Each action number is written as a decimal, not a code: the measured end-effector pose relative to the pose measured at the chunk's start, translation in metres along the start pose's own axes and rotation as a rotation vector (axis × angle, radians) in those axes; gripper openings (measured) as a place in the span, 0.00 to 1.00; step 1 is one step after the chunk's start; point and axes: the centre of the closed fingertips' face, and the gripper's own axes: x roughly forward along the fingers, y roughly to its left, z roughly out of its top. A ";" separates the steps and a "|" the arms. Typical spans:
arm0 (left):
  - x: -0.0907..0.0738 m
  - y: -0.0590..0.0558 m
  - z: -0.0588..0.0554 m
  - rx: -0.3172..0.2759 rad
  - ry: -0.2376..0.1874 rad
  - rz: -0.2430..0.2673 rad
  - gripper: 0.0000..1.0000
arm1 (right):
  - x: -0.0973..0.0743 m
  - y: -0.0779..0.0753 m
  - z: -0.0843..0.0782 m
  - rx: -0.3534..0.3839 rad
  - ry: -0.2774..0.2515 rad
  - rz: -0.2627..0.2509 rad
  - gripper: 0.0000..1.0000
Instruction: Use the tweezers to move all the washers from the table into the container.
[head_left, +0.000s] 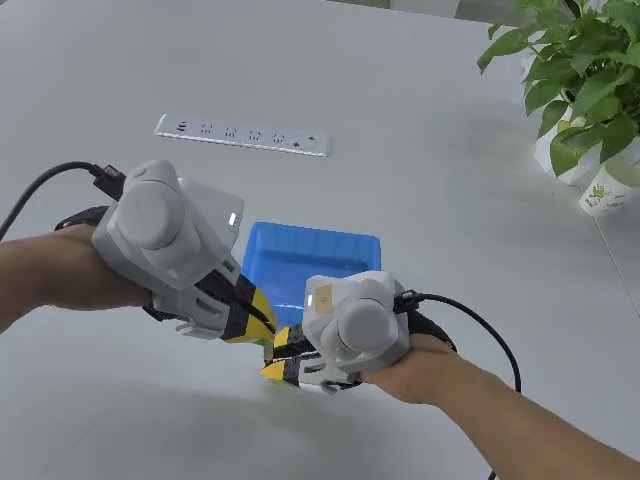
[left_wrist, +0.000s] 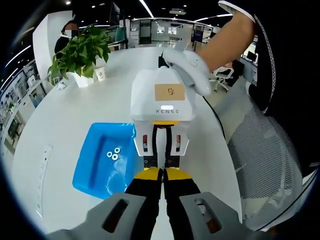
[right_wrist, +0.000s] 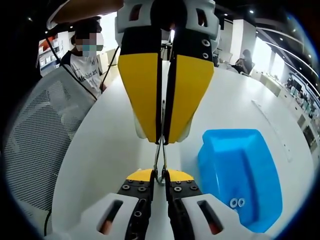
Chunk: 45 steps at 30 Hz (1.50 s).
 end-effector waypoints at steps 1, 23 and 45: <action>0.000 0.000 0.000 0.000 0.000 0.000 0.05 | 0.000 0.000 0.000 -0.001 0.001 0.000 0.11; -0.016 -0.006 0.013 0.007 -0.014 0.007 0.05 | -0.013 0.002 0.015 -0.012 -0.005 -0.020 0.11; -0.035 0.001 0.035 0.030 -0.021 0.015 0.05 | -0.036 -0.009 0.036 -0.036 -0.011 -0.046 0.11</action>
